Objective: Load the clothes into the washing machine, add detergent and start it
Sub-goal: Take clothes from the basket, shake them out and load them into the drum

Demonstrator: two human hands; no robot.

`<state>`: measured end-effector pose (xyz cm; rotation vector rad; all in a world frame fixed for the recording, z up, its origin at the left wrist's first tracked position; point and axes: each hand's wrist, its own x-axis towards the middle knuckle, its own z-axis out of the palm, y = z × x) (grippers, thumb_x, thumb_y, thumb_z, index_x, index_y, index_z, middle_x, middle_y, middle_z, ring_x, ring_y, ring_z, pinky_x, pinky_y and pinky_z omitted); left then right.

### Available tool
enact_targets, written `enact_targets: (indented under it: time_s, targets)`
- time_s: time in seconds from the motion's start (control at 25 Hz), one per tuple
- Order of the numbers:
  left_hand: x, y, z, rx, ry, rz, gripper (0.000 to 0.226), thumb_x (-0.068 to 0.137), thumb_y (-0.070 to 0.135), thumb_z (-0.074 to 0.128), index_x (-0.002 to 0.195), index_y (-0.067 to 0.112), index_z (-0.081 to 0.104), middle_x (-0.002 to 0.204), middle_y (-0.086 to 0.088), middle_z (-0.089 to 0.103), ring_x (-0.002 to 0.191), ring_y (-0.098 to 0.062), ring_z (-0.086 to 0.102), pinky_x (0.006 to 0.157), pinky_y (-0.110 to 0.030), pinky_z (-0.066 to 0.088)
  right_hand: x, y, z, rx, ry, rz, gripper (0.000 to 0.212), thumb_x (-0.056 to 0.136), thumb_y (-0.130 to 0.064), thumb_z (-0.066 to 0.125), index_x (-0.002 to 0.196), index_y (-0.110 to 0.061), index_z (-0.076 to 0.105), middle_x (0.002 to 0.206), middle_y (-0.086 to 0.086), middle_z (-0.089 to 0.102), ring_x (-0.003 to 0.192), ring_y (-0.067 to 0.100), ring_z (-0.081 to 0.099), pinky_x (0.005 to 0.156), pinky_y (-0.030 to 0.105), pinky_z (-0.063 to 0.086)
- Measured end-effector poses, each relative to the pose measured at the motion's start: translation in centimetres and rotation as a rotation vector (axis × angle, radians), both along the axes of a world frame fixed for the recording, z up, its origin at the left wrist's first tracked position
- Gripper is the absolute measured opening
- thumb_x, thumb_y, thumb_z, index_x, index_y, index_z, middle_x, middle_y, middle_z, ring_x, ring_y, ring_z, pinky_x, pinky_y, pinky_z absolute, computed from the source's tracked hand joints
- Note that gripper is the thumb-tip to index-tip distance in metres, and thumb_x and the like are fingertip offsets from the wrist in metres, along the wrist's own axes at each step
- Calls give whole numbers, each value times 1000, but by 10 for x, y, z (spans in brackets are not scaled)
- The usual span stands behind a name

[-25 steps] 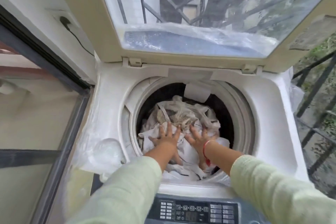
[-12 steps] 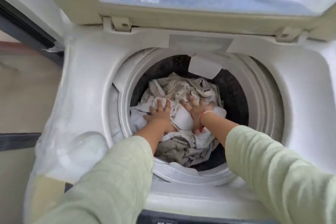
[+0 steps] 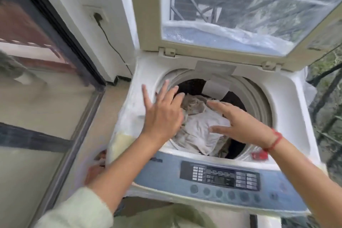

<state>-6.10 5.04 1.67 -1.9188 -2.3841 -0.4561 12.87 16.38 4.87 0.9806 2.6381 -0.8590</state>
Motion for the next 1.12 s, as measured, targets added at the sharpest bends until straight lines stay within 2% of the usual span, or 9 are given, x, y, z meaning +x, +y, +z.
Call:
enact_targets:
  time_s: [0.08, 0.2, 0.28, 0.4, 0.56, 0.68, 0.84, 0.96, 1.12]
  targets:
    - [-19, -74, 18, 282, -42, 178, 38, 80, 26, 49, 116, 21, 61, 129, 0, 58, 141, -22, 27, 108, -62, -9, -16, -54, 27, 70, 182, -9, 71, 82, -47, 64, 143, -27, 34, 143, -7, 41, 130, 9, 39, 111, 29, 31]
    - [-43, -188, 12, 331, -166, 450, 36, 81, 31, 47, 112, 20, 63, 125, 2, 60, 139, -24, 29, 109, -62, -3, -62, -146, 40, 84, 355, 99, 61, 83, -47, 63, 137, -24, 44, 137, -6, 46, 126, 9, 43, 106, 20, 30]
    - [-60, -267, 1, 309, -254, 583, 37, 82, 34, 46, 111, 18, 62, 124, 0, 60, 138, -26, 32, 109, -62, 5, -99, -212, 34, 55, 384, 213, 60, 85, -40, 63, 138, -25, 41, 139, -3, 41, 127, 11, 41, 104, 24, 35]
    - [-82, -373, -32, 204, -323, 712, 38, 82, 37, 45, 110, 18, 61, 119, -2, 62, 132, -31, 40, 105, -62, 22, -142, -290, 7, 105, 319, 370, 64, 86, -33, 62, 142, -27, 33, 147, 3, 29, 130, 21, 38, 107, 34, 37]
    - [-97, -479, -94, -12, -470, 800, 42, 79, 41, 42, 104, 15, 63, 105, -7, 66, 114, -36, 56, 92, -52, 42, -181, -354, -60, 10, 162, 477, 57, 84, -27, 65, 137, -19, 44, 144, 9, 34, 132, 24, 37, 110, 36, 33]
    - [-102, -512, -139, -215, -581, 790, 44, 76, 43, 41, 100, 16, 66, 95, -7, 67, 94, -33, 63, 83, -43, 47, -199, -371, -126, -148, -26, 383, 51, 86, -22, 64, 134, -17, 49, 142, 11, 36, 132, 27, 39, 110, 35, 32]
    - [-117, -517, -214, -346, -621, 733, 43, 74, 42, 44, 100, 16, 66, 93, -6, 67, 91, -33, 64, 84, -44, 48, -217, -372, -222, -220, -234, 304, 46, 84, -11, 62, 129, -15, 54, 135, 11, 45, 123, 28, 47, 104, 27, 34]
    - [-130, -503, -270, -465, -635, 715, 36, 80, 31, 59, 113, 15, 62, 107, -9, 64, 108, -33, 56, 96, -42, 39, -226, -367, -291, -213, -308, 256, 48, 81, -4, 61, 127, -13, 55, 132, 13, 46, 122, 29, 47, 106, 27, 32]
    - [-146, -469, -356, -589, -585, 492, 44, 87, 27, 54, 130, 18, 48, 128, -6, 52, 126, -26, 40, 107, -38, 25, -230, -362, -387, -192, -425, 222, 49, 82, -9, 60, 130, -12, 51, 136, 14, 39, 124, 31, 44, 107, 35, 36]
